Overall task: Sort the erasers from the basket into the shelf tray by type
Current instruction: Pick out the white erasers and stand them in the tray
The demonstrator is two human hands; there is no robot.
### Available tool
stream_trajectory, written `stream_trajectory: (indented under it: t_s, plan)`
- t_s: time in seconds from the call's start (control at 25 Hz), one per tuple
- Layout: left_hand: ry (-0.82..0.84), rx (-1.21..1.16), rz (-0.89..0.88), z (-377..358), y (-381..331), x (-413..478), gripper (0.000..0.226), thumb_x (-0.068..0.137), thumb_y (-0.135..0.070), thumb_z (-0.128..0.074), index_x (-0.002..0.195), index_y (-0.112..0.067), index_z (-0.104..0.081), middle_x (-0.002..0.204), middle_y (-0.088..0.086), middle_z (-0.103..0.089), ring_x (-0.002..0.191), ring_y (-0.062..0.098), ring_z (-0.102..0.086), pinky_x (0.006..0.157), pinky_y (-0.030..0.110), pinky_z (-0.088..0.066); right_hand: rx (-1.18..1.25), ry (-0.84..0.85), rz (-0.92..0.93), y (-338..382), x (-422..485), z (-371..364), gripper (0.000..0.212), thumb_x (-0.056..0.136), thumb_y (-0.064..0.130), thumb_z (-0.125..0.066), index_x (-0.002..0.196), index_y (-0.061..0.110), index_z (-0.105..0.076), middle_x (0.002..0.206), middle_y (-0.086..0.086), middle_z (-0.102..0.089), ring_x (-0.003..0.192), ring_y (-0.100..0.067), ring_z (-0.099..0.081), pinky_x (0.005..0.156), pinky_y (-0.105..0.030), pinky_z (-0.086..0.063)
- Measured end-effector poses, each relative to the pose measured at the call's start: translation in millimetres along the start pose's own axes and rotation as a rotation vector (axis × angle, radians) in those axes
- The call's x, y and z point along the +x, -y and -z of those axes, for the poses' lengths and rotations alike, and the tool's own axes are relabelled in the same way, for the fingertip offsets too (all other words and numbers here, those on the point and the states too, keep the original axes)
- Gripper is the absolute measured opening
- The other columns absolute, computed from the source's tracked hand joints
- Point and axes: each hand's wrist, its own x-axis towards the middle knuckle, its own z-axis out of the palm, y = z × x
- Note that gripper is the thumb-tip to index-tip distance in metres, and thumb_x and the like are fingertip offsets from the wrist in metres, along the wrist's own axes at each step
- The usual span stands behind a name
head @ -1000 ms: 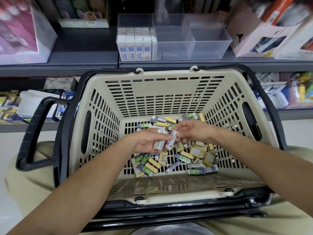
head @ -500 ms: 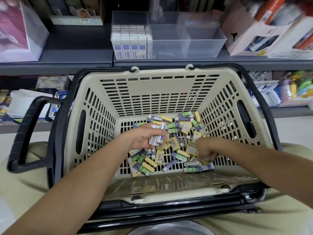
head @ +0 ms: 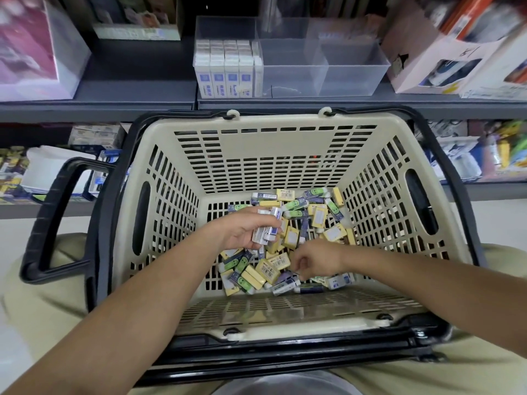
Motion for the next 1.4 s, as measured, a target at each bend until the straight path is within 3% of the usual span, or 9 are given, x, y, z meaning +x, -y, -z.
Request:
stream_trajectory:
  t_s: [0.12,0.24,0.44,0.56,0.72,1.0,1.08,1.2,1.4]
  plan:
    - [0.001,0.016,0.011,0.4,2.8,0.9,0.015,0.084,-0.012,-0.065,0.091,-0.020,-0.055,0.079,0.002,-0.070,0.072,0.019,-0.063,0.053,0.023,-0.041,-0.336,0.013,0.090,13.7,11.2,-14.7,0.032,0.088,0.027,-0.058,0.118,0.018,-0.058,0.112,-0.005,-0.058,0.101,-0.023,-0.055,0.078,-0.036,-0.050]
    - [-0.003,0.026,0.019,1.6,4.3,1.0,0.016,0.084,-0.011,-0.065,0.091,-0.019,-0.052,0.079,0.004,-0.070,0.073,0.021,-0.061,0.055,0.025,-0.038,-0.541,-0.017,0.070,18.4,12.8,-18.6,0.029,0.086,0.036,-0.059,0.103,0.013,-0.061,0.106,-0.006,-0.055,0.093,-0.025,-0.057,0.065,-0.035,-0.049]
    - [0.024,0.002,0.034,5.4,2.8,0.0,0.018,0.084,-0.013,-0.067,0.093,-0.020,-0.053,0.082,0.003,-0.072,0.074,0.018,-0.065,0.058,0.026,-0.044,-0.545,-0.042,0.089,16.1,11.7,-21.6,0.029,0.086,0.035,-0.058,0.101,0.012,-0.067,0.099,-0.005,-0.060,0.089,-0.025,-0.058,0.063,-0.032,-0.050]
    - [0.027,-0.023,0.048,7.1,3.8,1.1,0.030,0.080,-0.013,-0.071,0.104,-0.021,-0.054,0.093,0.003,-0.072,0.083,0.019,-0.067,0.069,0.036,-0.053,-0.284,-0.072,0.115,15.3,15.1,-11.3,0.023,0.086,0.031,-0.058,0.100,0.014,-0.066,0.091,0.000,-0.061,0.086,-0.022,-0.060,0.063,-0.026,-0.047]
    - [-0.042,-0.037,0.044,12.7,5.9,3.8,0.031,0.077,-0.010,-0.073,0.103,-0.015,-0.056,0.116,0.010,-0.061,0.103,0.024,-0.060,0.072,0.038,-0.054,0.337,-0.199,0.030,13.3,12.5,29.0,0.007,0.086,0.023,-0.063,0.088,0.016,-0.060,0.075,0.006,-0.061,0.053,-0.004,-0.055,0.047,-0.016,-0.041]
    - [0.017,0.012,0.058,10.1,3.5,2.4,0.035,0.062,-0.022,-0.083,0.093,-0.021,-0.065,0.080,-0.001,-0.073,0.068,0.011,-0.066,0.056,0.024,-0.049,0.989,-0.302,0.030,12.2,1.7,49.4,0.013,0.084,0.003,-0.063,0.094,0.009,-0.059,0.071,-0.004,-0.069,0.061,-0.007,-0.067,0.054,-0.014,-0.052]
    - [-0.026,0.006,0.052,7.9,2.9,4.3,0.032,0.071,-0.015,-0.079,0.099,-0.019,-0.063,0.084,0.001,-0.071,0.070,0.012,-0.065,0.052,0.023,-0.050,0.679,-0.254,-0.077,-2.4,-4.0,53.8,0.012,0.085,0.010,-0.063,0.097,0.008,-0.059,0.081,-0.007,-0.070,0.067,-0.009,-0.068,0.057,-0.019,-0.054]
    - [-0.018,0.018,0.074,5.3,2.4,3.5,0.051,0.074,-0.009,-0.076,0.119,-0.019,-0.054,0.101,0.005,-0.065,0.080,0.014,-0.061,0.051,0.024,-0.050,-0.067,0.063,-0.272,-29.7,-11.1,42.0,0.021,0.086,0.017,-0.063,0.105,0.010,-0.066,0.107,-0.005,-0.068,0.091,-0.018,-0.066,0.082,-0.030,-0.054]
    - [-0.002,0.028,0.064,2.6,1.4,3.3,0.052,0.076,-0.008,-0.075,0.121,-0.021,-0.053,0.115,0.008,-0.060,0.091,0.017,-0.057,0.053,0.025,-0.051,-0.380,0.334,-0.315,-35.6,-6.9,16.9,0.039,0.084,0.022,-0.066,0.121,0.011,-0.059,0.121,-0.006,-0.058,0.104,-0.024,-0.057,0.084,-0.033,-0.048]
